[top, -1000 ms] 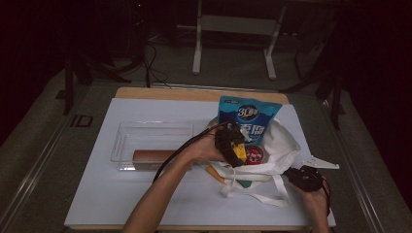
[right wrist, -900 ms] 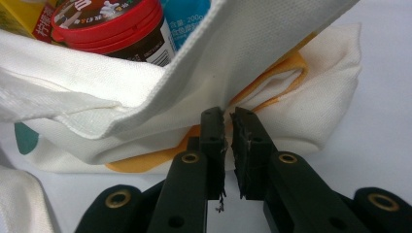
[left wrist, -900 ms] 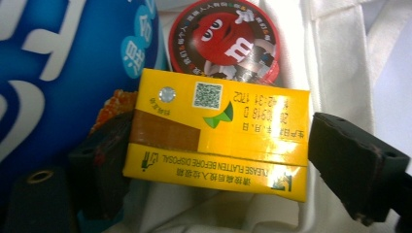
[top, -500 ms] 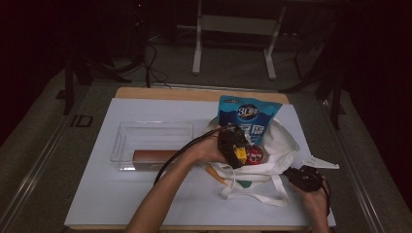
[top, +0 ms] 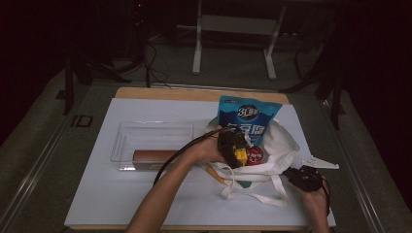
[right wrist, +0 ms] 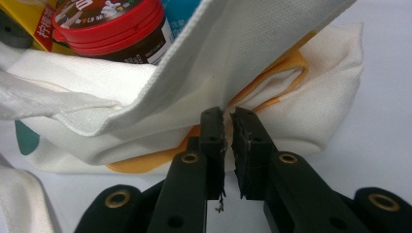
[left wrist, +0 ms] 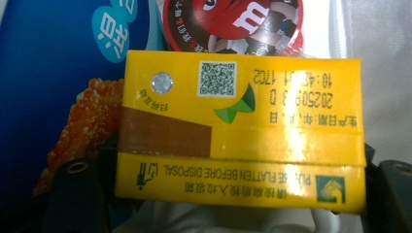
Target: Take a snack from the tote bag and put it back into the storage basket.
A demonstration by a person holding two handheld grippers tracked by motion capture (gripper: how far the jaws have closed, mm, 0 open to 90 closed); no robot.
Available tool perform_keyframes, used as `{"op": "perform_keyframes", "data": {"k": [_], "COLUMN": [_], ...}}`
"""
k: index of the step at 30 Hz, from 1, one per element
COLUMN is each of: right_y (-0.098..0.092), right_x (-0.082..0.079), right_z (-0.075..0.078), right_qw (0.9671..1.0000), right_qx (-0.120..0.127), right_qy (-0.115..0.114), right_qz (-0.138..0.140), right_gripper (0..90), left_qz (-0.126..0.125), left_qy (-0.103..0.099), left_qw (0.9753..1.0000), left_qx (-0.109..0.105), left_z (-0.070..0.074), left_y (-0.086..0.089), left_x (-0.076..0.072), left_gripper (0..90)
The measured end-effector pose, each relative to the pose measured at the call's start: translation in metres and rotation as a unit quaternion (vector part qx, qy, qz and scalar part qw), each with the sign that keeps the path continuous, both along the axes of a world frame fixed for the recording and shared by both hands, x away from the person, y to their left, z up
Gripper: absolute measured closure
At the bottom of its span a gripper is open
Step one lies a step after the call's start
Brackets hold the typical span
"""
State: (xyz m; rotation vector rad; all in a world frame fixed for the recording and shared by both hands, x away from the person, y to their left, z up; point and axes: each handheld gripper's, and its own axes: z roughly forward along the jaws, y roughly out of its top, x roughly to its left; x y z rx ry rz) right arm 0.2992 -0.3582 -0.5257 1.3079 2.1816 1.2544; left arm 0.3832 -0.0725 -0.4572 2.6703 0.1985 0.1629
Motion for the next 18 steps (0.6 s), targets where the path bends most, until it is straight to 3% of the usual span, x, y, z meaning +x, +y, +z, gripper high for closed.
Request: {"op": "perform_keyframes", "data": {"k": [18], "right_y": [-0.0012], "right_x": [0.0003], "right_z": [-0.0006], "right_qw": [1.0000], "right_qx": [0.004], "right_qy": [0.000], "right_qz": [0.001], "right_gripper": [81.9], "left_qz": [-0.007], "left_qy": [-0.004], "left_qw": [1.0000], "left_qx": [-0.002], "left_z": [0.0015], "left_y": [0.0009], "left_x": [-0.0022], "left_gripper": [28.2]}}
